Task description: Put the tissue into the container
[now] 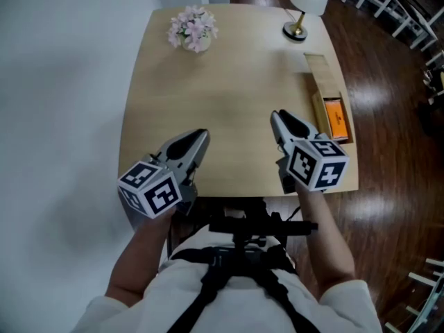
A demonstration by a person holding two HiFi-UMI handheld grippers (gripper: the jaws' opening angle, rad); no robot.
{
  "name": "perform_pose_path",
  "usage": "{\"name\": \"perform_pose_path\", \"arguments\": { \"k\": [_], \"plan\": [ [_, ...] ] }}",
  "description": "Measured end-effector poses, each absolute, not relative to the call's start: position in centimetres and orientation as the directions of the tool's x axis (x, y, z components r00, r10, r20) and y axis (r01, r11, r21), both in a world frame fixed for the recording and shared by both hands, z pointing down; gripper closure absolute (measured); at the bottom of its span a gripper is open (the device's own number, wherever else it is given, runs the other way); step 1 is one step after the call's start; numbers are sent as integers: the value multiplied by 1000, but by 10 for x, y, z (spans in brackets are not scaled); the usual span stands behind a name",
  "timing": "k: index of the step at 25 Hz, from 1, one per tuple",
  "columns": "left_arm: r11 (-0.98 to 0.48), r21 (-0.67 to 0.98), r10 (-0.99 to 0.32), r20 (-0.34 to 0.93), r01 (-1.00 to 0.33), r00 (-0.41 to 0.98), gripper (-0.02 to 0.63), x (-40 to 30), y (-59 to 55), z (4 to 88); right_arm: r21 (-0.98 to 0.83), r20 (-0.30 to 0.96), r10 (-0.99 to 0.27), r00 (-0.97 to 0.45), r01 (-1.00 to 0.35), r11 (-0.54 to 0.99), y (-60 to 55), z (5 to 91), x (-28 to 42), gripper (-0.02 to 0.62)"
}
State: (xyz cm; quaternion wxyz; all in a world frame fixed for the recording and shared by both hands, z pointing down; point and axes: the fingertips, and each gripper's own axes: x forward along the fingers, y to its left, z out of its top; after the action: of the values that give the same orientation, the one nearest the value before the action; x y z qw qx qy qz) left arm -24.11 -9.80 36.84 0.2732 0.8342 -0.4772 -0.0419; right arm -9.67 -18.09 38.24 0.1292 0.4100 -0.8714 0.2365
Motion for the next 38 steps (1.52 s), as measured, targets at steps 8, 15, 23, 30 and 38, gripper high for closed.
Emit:
{"name": "perform_pose_path", "arguments": {
  "k": [8,15,23,30,38],
  "plan": [
    [-407,522,-796,199,-750,571,566,-238,-69,383,-304,449,-662,-600,-799,518,-142,399,-88,529],
    [-406,502,-805,200,-764,559,566,-217,-56,377,-313,431,-649,-627,-778,545,-130,394,-74,529],
    [-357,499,-840,198,-789,505,566,-165,-42,376,-321,417,-600,-682,-728,605,-119,389,-28,529],
    [-330,497,-857,199,-802,476,565,-105,-25,379,-335,409,-562,-719,-691,641,-111,396,25,529],
    [-287,467,-885,205,-836,418,566,-63,-3,369,-346,383,-516,-766,-637,689,-98,392,57,529]
  ]
}}
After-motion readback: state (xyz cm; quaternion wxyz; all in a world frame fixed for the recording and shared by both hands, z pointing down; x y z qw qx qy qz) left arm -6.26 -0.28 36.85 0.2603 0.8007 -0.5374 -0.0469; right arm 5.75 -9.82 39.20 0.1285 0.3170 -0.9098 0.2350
